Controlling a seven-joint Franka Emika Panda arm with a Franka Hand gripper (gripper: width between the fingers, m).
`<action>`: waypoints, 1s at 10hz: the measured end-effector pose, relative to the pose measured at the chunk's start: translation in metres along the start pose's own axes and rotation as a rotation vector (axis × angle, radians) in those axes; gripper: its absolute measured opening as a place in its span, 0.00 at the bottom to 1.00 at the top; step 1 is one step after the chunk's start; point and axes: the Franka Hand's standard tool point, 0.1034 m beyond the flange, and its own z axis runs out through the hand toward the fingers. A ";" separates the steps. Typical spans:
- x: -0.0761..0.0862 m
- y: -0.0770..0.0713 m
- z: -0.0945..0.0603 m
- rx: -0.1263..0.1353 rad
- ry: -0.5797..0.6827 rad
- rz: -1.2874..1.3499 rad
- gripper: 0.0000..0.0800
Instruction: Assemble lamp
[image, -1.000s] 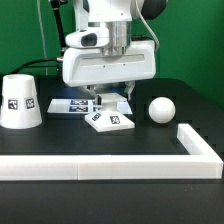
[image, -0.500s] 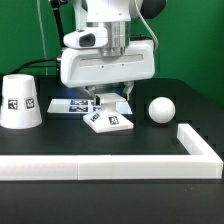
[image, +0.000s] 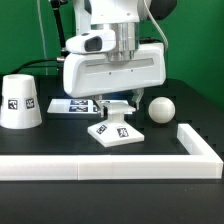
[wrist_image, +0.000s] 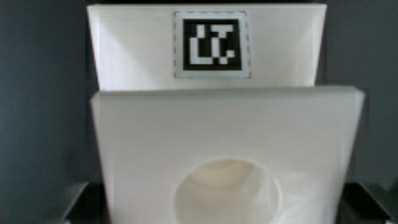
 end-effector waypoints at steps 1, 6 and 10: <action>-0.001 -0.001 0.000 -0.002 0.003 0.015 0.67; 0.011 -0.013 0.001 -0.002 0.034 0.410 0.67; 0.062 -0.031 0.007 -0.006 0.126 0.417 0.67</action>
Offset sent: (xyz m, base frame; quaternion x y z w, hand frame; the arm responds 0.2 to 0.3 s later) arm 0.0000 0.0000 0.0000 0.0000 0.0000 0.1938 0.9810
